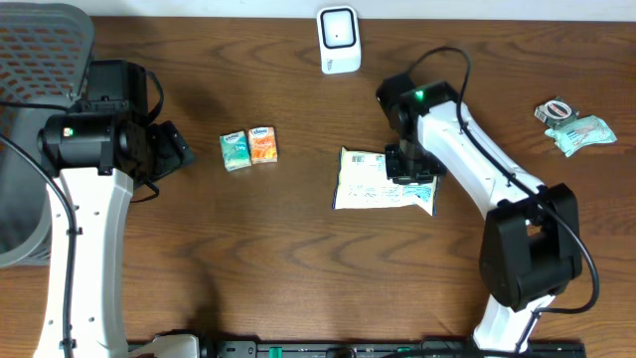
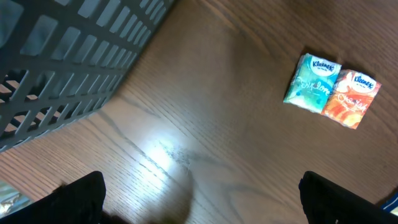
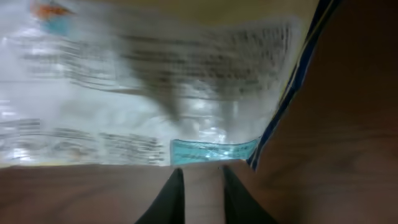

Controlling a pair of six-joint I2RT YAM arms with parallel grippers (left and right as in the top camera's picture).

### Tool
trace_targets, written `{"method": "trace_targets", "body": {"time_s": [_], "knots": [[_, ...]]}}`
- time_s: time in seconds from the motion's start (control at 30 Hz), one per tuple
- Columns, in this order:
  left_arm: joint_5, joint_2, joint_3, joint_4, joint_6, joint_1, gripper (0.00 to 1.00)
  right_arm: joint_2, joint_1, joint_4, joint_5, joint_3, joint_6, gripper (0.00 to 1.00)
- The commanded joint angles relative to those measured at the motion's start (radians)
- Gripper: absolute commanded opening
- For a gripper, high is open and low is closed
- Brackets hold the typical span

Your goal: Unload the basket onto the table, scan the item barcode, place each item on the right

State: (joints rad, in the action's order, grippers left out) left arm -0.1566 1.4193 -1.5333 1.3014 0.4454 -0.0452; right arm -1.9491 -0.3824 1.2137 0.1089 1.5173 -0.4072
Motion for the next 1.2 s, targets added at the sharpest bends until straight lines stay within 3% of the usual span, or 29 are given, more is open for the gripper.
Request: {"method": "trace_targets", "body": {"time_s": [0.0,0.2,0.27,0.47,0.63,0.97,1.17], "knots": [[-0.01,0.005,-0.002,0.003,0.009,-0.004,0.98,0.005,0.038,-0.109,0.012,-0.12,-0.011,0.22],[-0.01,0.005,-0.002,0.003,0.009,-0.004,0.98,0.003,0.097,-0.204,0.017,-0.219,-0.011,0.18],[-0.01,0.005,-0.002,0.003,0.009,-0.004,0.98,0.004,0.121,-0.187,0.016,-0.204,-0.011,0.22],[-0.01,0.005,-0.002,0.003,0.009,-0.004,0.98,0.006,0.18,0.005,0.011,-0.035,0.002,0.38],[-0.01,0.005,-0.002,0.003,0.009,-0.004,0.98,0.006,0.173,0.048,-0.055,0.013,0.045,0.54],[-0.01,0.005,-0.002,0.003,0.009,-0.004,0.98,0.005,0.13,-0.035,-0.075,-0.067,0.041,0.53],[-0.01,0.005,-0.002,0.003,0.009,-0.004,0.98,0.004,0.109,-0.169,-0.152,-0.161,0.041,0.55]]}}
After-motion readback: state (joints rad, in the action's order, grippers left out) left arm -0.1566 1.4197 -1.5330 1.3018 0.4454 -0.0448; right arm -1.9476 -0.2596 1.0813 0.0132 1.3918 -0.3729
